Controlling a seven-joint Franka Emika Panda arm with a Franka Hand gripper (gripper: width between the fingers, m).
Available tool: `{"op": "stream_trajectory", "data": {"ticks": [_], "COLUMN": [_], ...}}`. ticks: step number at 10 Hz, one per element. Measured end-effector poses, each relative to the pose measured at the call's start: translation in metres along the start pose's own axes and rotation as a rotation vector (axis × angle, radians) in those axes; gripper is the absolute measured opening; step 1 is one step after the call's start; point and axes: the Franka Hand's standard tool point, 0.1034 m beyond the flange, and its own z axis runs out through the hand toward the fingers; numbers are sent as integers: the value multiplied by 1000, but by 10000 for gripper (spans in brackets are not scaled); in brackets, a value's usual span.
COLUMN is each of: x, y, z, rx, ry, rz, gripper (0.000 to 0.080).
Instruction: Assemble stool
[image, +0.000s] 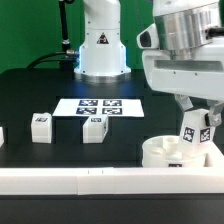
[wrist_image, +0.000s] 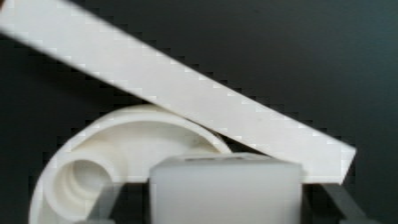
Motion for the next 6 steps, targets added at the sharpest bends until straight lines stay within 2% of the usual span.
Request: {"op": "stream_trajectory", "data": {"ticks": [5, 6], "x": [-4, 0], "y": [0, -2], "z": [2, 1], "rx": [7, 55], "ry": [-20, -33], "rz": [378, 557], "gripper": [337, 337]}}
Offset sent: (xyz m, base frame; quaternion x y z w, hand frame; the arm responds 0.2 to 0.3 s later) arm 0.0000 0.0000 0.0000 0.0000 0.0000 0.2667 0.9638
